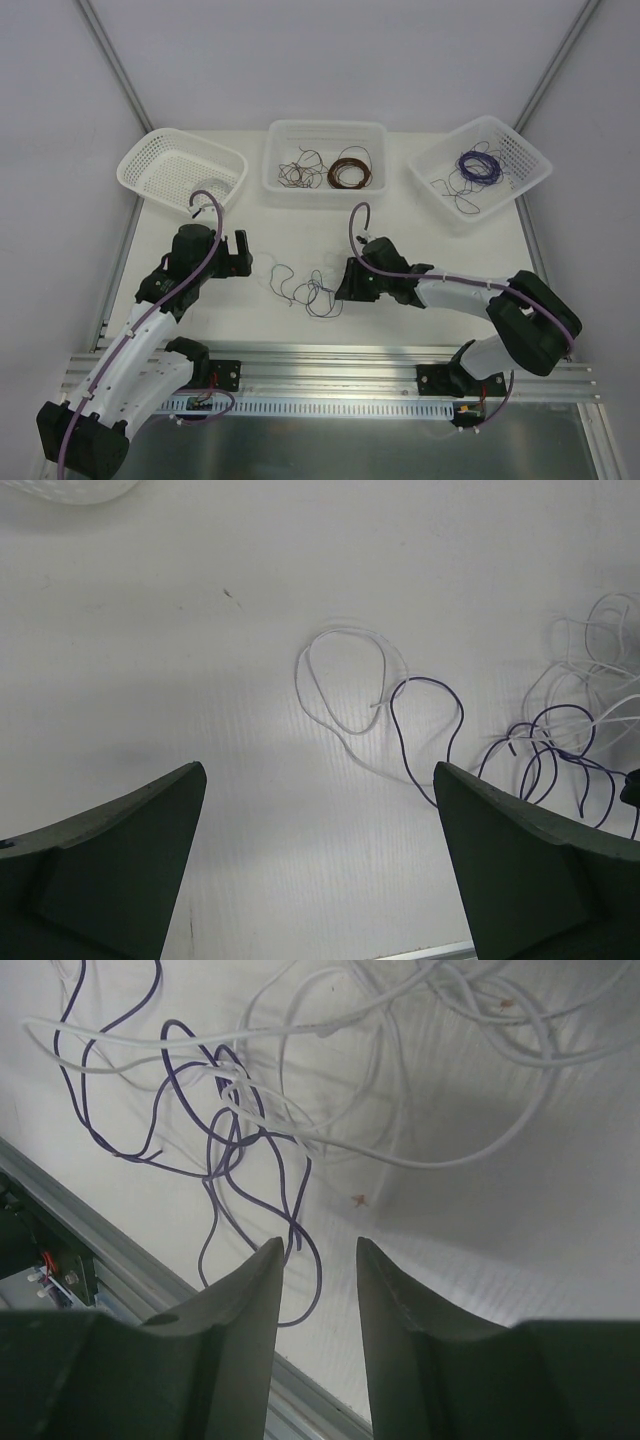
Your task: Untangle the cables
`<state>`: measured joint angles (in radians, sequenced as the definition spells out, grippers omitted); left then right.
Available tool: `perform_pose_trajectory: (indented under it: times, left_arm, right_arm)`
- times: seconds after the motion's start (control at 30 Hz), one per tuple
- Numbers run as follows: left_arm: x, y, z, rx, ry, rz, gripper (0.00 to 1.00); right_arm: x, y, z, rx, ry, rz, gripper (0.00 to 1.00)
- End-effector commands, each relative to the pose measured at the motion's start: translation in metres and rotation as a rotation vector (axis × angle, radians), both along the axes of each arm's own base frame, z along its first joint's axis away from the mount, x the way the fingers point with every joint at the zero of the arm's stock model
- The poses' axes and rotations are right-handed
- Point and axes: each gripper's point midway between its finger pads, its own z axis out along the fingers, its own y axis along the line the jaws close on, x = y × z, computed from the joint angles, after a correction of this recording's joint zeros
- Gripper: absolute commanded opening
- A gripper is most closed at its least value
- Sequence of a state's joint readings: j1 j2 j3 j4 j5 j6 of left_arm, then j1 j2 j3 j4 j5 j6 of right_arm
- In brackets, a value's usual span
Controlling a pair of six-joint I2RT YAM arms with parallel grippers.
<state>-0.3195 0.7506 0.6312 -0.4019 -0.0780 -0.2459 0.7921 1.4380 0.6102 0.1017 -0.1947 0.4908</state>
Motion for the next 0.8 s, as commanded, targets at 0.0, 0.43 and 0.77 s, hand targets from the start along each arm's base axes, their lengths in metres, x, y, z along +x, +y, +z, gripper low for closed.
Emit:
perform_pose_trajectory:
  times: [0.0, 0.43, 0.77]
  left_arm:
    - [0.005, -0.003, 0.012, -0.015, -0.040, -0.012, 0.99]
    - [0.005, -0.004, 0.014, -0.020, -0.044, -0.019, 0.99]
    - [0.004, -0.006, 0.013, -0.026, -0.036, -0.026, 0.99]
  right_arm:
    - [-0.001, 0.013, 0.003, 0.044, -0.004, 0.014, 0.38]
    - [0.001, 0.006, 0.032, -0.060, -0.078, 0.075, 0.01]
    - [0.015, -0.014, 0.172, -0.168, -0.324, 0.204, 0.01]
